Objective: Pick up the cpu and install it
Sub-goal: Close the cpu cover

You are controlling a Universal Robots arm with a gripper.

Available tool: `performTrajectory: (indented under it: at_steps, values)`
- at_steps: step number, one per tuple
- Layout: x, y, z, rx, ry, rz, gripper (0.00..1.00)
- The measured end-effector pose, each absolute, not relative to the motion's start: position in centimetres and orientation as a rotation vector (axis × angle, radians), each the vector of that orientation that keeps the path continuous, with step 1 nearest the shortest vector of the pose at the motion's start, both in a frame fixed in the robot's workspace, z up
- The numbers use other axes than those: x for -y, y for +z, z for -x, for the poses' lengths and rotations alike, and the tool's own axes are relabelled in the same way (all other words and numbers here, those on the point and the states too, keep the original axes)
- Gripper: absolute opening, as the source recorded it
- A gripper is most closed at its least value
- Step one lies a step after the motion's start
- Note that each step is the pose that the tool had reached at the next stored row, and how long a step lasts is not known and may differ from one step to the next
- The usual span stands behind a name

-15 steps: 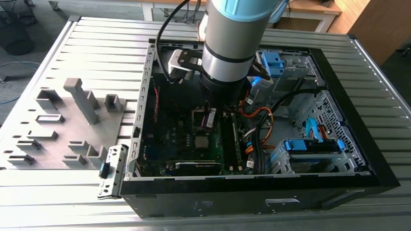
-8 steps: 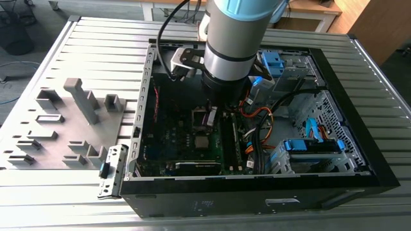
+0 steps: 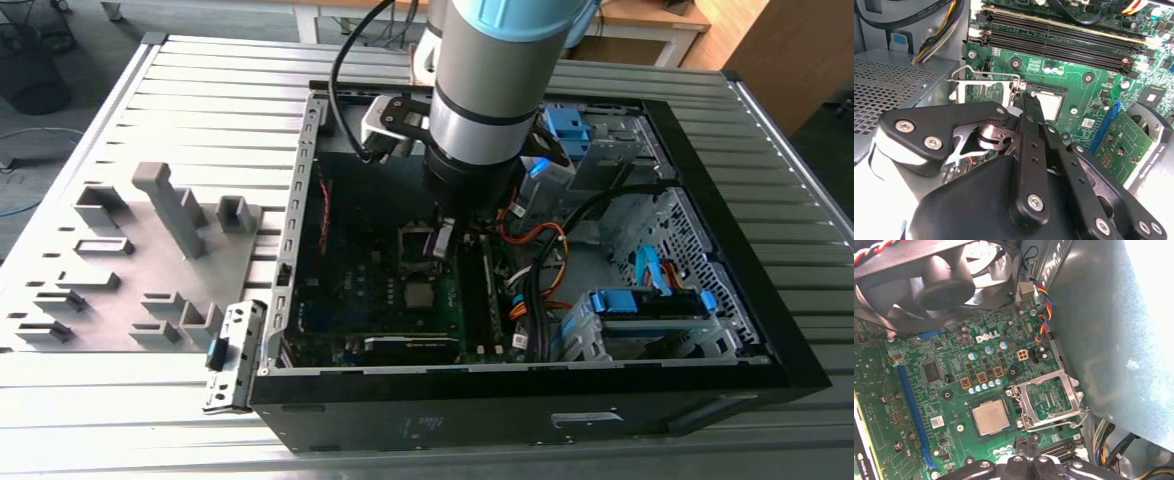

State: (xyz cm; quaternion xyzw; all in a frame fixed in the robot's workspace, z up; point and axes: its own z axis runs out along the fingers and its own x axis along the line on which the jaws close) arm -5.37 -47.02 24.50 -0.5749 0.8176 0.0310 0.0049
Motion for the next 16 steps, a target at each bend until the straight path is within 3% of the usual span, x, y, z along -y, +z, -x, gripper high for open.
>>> performTrajectory:
  at_steps: [16]
  values:
    - [46.52,24.41,5.37,-2.573,0.097,1.782,0.11]
